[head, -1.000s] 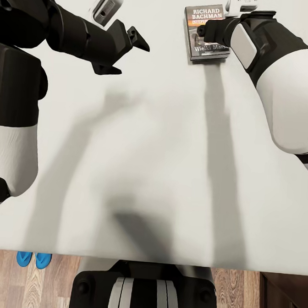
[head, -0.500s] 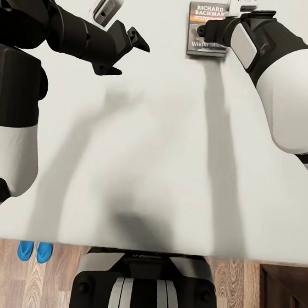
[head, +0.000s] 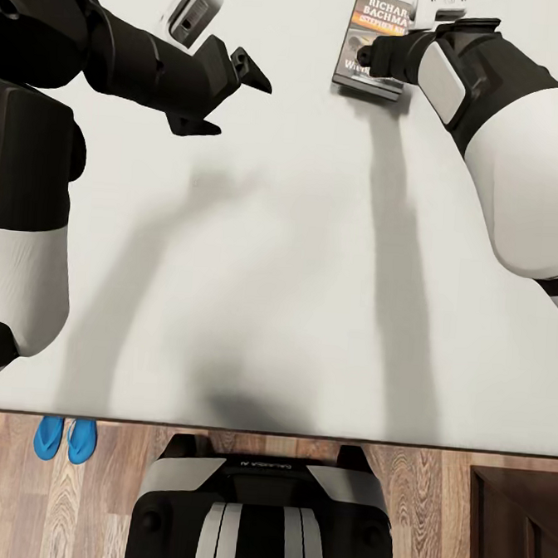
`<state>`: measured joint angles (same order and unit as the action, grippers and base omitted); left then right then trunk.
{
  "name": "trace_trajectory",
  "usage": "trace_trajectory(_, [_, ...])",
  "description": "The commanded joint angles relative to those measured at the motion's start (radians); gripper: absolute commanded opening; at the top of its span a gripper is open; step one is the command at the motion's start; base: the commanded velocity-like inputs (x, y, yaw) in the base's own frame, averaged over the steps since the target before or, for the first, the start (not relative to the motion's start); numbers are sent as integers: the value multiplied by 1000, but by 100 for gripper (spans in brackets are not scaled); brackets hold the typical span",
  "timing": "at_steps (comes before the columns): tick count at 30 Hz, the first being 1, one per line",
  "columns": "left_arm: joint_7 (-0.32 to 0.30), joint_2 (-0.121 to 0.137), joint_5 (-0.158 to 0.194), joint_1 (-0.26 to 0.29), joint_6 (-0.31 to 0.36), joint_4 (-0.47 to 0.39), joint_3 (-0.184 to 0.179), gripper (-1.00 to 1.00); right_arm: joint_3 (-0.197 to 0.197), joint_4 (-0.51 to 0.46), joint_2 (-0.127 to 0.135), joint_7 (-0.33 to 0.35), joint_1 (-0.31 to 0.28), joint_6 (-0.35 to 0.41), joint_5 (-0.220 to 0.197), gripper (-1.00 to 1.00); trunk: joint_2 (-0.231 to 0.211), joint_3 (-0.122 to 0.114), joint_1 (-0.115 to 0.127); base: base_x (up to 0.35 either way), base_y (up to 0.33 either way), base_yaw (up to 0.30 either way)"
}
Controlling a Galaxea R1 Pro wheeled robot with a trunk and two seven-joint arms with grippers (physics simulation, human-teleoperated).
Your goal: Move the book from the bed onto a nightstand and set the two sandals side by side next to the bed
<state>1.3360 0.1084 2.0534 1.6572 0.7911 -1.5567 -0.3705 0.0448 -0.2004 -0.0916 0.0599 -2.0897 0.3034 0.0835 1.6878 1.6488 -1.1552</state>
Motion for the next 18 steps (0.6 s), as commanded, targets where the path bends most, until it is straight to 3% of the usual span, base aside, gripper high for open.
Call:
trace_trajectory(1, [8,1,5,1,8,-1,0,100,9,28,0,5,0,6,8,100,0,0,0,-14,0,0])
trace_trajectory(9, [9,1,5,1,8,-1,-1,100,9,27,0,5,0,6,8,100,0,0,0,-31,0,0])
trace_trajectory(18, [8,1,6,1,7,0,0,100,9,27,1,5,-1,6,8,100,0,0,0,-229,-3,0])
